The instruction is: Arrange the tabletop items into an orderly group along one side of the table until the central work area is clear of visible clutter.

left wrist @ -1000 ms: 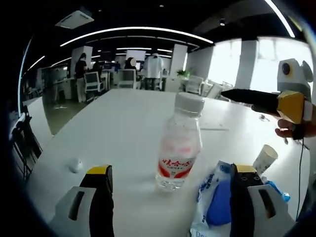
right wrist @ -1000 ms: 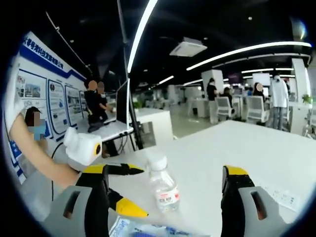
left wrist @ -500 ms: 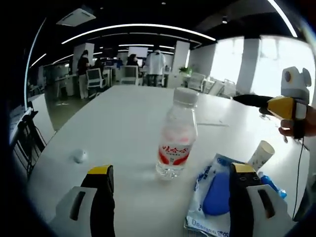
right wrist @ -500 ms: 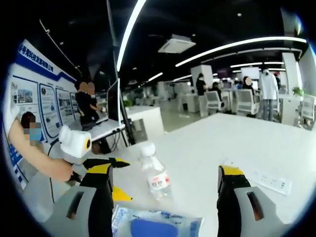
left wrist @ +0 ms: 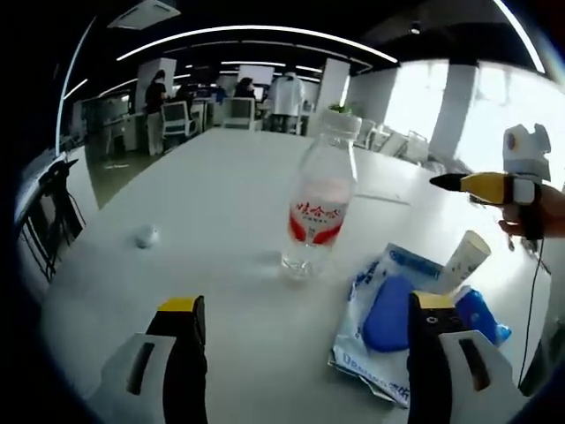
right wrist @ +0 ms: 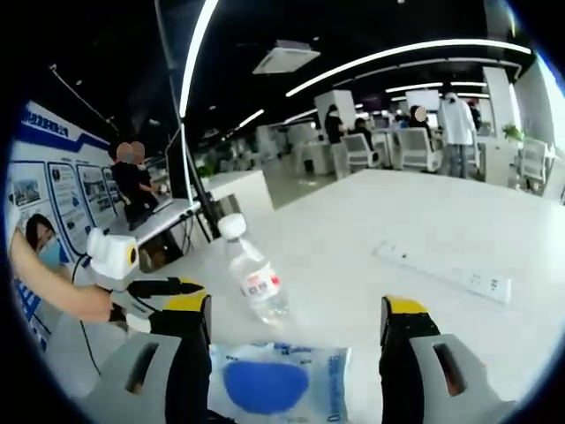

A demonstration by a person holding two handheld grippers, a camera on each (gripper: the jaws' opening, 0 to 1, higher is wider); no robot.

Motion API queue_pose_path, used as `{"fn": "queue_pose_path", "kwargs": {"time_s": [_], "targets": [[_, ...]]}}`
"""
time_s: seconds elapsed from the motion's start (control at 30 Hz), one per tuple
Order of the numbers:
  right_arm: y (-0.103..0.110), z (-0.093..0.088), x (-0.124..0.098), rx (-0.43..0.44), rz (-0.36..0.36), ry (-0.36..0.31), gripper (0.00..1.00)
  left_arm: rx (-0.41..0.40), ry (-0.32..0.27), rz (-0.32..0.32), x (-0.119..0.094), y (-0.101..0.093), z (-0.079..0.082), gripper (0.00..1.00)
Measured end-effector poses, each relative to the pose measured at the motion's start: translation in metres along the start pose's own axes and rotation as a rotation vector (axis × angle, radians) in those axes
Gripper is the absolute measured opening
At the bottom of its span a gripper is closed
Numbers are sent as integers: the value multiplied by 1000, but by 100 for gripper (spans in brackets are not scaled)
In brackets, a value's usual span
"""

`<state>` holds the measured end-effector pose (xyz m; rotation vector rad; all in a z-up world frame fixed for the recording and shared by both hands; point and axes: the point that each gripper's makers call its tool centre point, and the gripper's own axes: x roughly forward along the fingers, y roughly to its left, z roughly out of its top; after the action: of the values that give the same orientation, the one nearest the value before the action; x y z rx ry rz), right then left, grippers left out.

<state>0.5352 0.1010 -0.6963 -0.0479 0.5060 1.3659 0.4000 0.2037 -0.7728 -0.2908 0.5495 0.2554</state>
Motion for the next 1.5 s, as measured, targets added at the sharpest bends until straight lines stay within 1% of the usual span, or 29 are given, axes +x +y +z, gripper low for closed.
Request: {"fn": "queue_pose_path", "kwargs": {"time_s": [0.03, 0.1, 0.27, 0.37, 0.4, 0.43, 0.47, 0.57, 0.63, 0.7, 0.73, 0.77, 0.8, 0.93, 1.0, 1.03, 1.17, 1.3, 1.4, 1.43, 1.5], "targets": [[0, -1, 1, 5, -1, 6, 76, 0, 5, 1, -1, 0, -2, 91], [-3, -9, 3, 24, -6, 39, 74, -6, 16, 2, 0, 0, -9, 91], [-7, -21, 7, 56, -26, 74, 70, -38, 40, 6, 2, 1, -23, 89], [-8, -33, 10, 66, -27, 114, 68, -67, 70, -1, 1, -1, -34, 84], [-8, -34, 10, 66, -28, 120, 67, -73, 75, -2, 1, -1, -36, 83], [-8, -40, 11, 61, -31, 143, 67, -84, 86, 5, 1, -1, -41, 83], [-9, -44, 13, 62, -31, 151, 67, -94, 90, 6, 1, -1, -43, 83], [-12, -56, 15, 87, -39, 186, 65, -130, 108, -5, 0, -4, -50, 79], [-14, -67, 16, 76, -51, 236, 61, -136, 119, -8, 1, -6, -55, 78], [-11, -72, 21, 62, -49, 253, 61, -143, 135, -11, 2, -8, -61, 77], [-8, -73, 22, 59, -43, 259, 61, -117, 104, -15, 2, -9, -56, 77], [-6, -75, 24, 57, -36, 268, 61, -135, 129, -16, -5, -17, -60, 76], [-6, -77, 26, 56, -34, 273, 61, -133, 125, -14, -8, -19, -59, 75], [-6, -82, 29, 46, -45, 292, 61, -143, 128, -21, -8, -22, -58, 73], [-12, -85, 30, 54, -68, 304, 60, -143, 126, -17, -9, -22, -58, 71], [-15, -87, 30, 68, -88, 314, 60, -143, 124, -17, -9, -21, -57, 69], [-21, -91, 30, 105, -107, 323, 58, -157, 132, -30, -7, -23, -59, 63], [-22, -95, 32, 102, -116, 335, 58, -187, 136, -43, -5, -26, -60, 58], [-24, -100, 32, 127, -134, 336, 57, -184, 149, -49, -5, -29, -62, 55], [-25, -103, 33, 152, -142, 342, 56, -164, 154, -45, -4, -29, -64, 55], [-26, -106, 32, 169, -149, 353, 53, -152, 148, -34, -4, -28, -64, 54]]}}
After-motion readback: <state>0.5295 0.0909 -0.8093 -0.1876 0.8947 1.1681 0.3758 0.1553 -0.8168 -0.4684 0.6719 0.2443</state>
